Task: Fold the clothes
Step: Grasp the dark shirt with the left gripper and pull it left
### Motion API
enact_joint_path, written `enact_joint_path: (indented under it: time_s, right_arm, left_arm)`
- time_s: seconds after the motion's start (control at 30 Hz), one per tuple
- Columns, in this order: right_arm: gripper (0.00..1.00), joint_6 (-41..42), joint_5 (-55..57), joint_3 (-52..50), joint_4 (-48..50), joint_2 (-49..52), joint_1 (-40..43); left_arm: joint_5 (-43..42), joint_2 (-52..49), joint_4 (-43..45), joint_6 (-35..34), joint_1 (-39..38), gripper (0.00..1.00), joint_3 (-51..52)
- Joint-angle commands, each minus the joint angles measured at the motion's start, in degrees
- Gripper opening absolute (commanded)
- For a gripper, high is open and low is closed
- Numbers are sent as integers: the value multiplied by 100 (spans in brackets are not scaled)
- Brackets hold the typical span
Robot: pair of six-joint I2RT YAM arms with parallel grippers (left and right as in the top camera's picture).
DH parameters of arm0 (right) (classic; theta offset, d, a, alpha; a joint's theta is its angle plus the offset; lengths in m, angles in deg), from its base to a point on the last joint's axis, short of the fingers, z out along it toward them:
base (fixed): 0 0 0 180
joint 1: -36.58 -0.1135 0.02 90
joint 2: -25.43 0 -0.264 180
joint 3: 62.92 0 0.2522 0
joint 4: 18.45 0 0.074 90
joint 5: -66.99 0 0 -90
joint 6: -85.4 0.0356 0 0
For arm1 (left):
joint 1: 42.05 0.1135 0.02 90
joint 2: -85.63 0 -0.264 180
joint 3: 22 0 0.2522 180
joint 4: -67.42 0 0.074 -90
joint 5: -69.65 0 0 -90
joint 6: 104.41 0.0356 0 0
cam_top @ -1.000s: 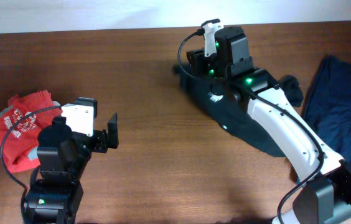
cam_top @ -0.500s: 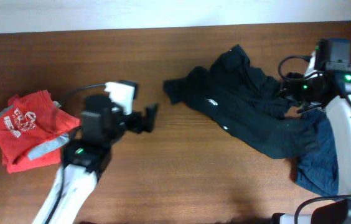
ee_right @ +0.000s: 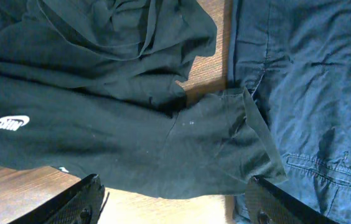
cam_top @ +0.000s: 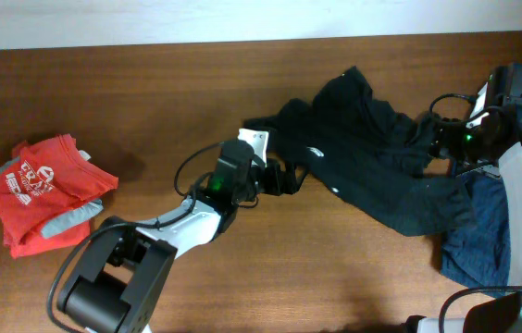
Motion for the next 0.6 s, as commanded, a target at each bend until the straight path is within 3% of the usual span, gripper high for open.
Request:
enact_joint_path:
  time_s: [0.0, 0.13, 0.33, 0.4, 0.47, 0.53, 0.57]
  right_arm:
    - [78, -151, -11, 28, -55, -7, 20]
    - [78, -151, -11, 28, -63, -7, 20]
    - [78, -149, -11, 28, -70, -7, 20]
    - [78, -149, -11, 28, -70, -7, 20]
    - [78, -149, -11, 28, -70, -7, 20]
    - [78, -149, -11, 28, -68, -7, 20]
    - [78, -149, -11, 28, -68, -7, 20]
  left_arm:
    - [-192, -446, -743, 422, -7, 95, -664]
    - [-192, -946, -1757, 538, -11, 95, -1495]
    - [-184, -1563, -1810, 535, -11, 92, -2114]
    - [-79, -1617, -1786, 535, -11, 71, -2166]
    - [-59, -1633, -1799, 538, -11, 58, -2170]
    - [-61, -1633, -1838, 538, -11, 57, -2170]
    - [-57, -1633, -1882, 540, -11, 52, -2170]
